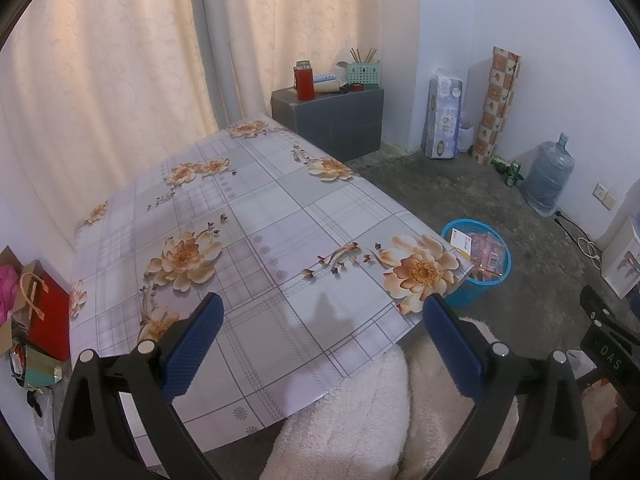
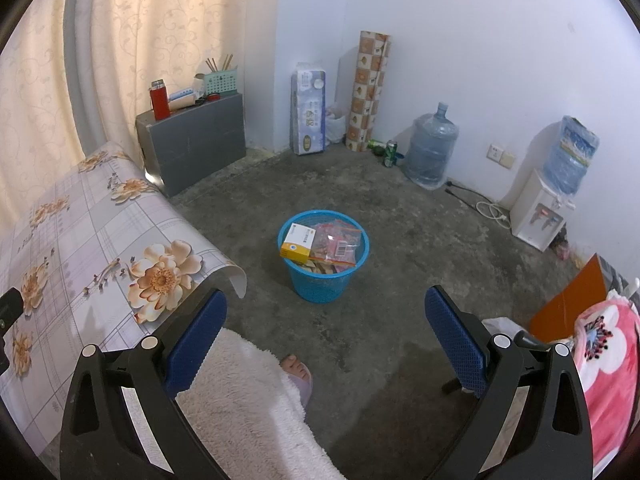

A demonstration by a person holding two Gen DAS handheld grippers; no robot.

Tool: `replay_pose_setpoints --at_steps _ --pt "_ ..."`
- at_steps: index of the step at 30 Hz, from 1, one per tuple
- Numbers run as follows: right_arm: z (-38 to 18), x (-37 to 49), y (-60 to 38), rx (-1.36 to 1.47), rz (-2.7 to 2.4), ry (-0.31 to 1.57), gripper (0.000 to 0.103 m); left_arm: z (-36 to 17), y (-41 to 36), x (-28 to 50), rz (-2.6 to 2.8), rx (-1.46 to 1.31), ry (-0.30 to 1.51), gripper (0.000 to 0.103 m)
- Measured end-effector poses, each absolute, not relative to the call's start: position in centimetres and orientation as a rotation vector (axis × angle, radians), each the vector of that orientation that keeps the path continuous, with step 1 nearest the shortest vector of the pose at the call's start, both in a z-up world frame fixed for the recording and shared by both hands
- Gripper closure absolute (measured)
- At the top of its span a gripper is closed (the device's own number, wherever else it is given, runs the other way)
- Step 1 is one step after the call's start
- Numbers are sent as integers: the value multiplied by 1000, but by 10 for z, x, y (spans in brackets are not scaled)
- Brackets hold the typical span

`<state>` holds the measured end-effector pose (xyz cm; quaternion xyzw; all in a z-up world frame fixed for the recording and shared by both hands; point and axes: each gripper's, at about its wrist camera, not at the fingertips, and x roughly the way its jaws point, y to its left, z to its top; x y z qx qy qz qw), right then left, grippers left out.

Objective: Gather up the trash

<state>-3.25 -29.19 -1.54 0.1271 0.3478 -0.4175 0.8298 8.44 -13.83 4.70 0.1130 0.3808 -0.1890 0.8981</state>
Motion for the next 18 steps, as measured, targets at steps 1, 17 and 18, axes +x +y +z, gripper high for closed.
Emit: replay_pose_setpoints --at_steps 1,17,18 --pt "-15 -33 -292 271 -885 738 8 47 -138 84 -390 233 789 5" --pt "-15 -32 -292 271 -884 739 8 46 -138 85 -393 234 792 5" --pt "-15 -32 -293 271 -885 739 8 46 -138 86 -392 233 792 5"
